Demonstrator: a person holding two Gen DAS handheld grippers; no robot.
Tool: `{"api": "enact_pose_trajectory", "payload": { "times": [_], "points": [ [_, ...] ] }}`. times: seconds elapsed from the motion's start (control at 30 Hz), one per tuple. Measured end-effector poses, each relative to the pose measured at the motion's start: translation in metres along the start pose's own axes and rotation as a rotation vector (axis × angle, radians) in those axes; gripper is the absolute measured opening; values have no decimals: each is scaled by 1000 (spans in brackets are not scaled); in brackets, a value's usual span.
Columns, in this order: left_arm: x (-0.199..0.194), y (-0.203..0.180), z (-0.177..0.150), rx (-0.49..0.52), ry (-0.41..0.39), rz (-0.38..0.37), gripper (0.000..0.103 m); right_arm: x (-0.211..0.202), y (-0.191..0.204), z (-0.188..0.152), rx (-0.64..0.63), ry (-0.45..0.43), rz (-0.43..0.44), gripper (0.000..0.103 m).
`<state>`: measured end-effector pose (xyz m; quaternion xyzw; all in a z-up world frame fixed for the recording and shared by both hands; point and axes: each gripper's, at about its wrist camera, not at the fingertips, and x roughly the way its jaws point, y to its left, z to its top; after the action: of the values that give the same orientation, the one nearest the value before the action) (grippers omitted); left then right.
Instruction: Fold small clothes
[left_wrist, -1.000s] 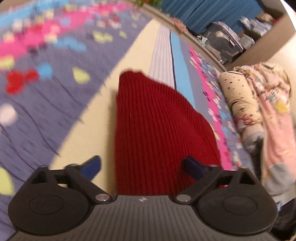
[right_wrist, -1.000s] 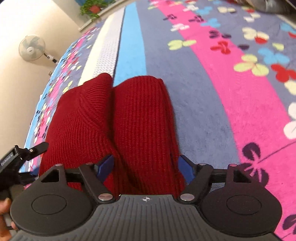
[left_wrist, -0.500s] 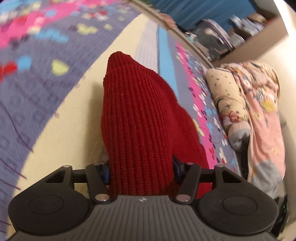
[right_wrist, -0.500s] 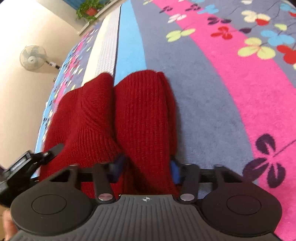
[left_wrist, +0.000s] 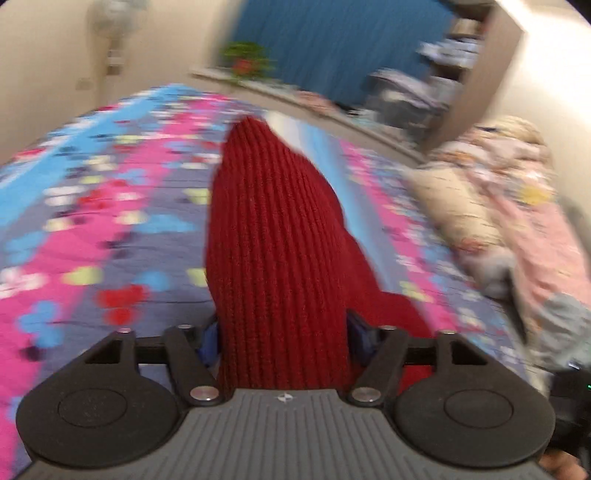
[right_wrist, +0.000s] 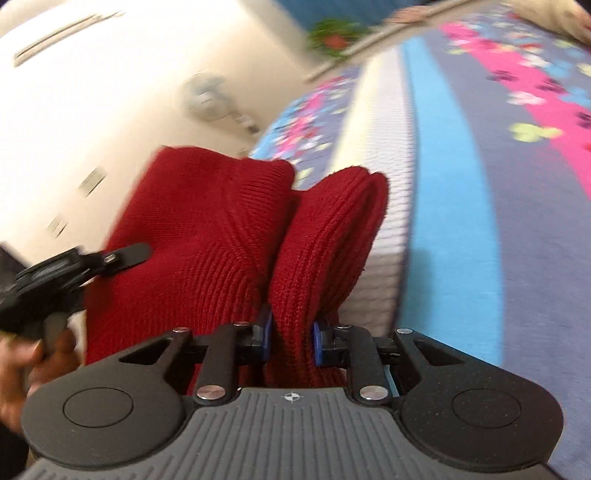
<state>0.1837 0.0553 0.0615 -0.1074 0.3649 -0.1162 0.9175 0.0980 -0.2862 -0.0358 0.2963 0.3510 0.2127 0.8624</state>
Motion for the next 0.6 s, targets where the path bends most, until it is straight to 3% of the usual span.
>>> {"api": "enact_pose_trajectory", "payload": {
  "times": [0.07,0.1,0.17,0.23,0.3,0.4,0.43,0.5,0.57,0.6],
  "points": [
    [-11,27,-4,-29,-37,132,75,14,2,-7,-19,72,-38,21],
    [-19,36,-6,-30,-45,148,75,21,-1,-12,-11,116,-63,21],
    [-38,45,-12,-30,-47,104,75,30,-7,-20,-3,190,-134,21],
    [-56,45,-23,13,-46,56,75,24,-3,-21,-57,160,-222,20],
    [-67,38,-40,89,-35,19,75,10,4,-15,-90,95,-239,21],
    [-68,29,-69,165,-13,-58,73,-18,20,-13,-111,2,-140,23],
    [-65,30,-79,183,-12,-64,67,-21,25,-16,-122,-2,-93,23],
    [-51,40,-103,175,25,-61,55,-19,33,-26,-148,43,-5,23],
    [-38,45,-107,133,92,3,47,-8,44,-42,-201,112,22,27],
    [-43,46,-105,121,54,-3,47,-2,48,-51,-231,144,14,30]
  ]
}}
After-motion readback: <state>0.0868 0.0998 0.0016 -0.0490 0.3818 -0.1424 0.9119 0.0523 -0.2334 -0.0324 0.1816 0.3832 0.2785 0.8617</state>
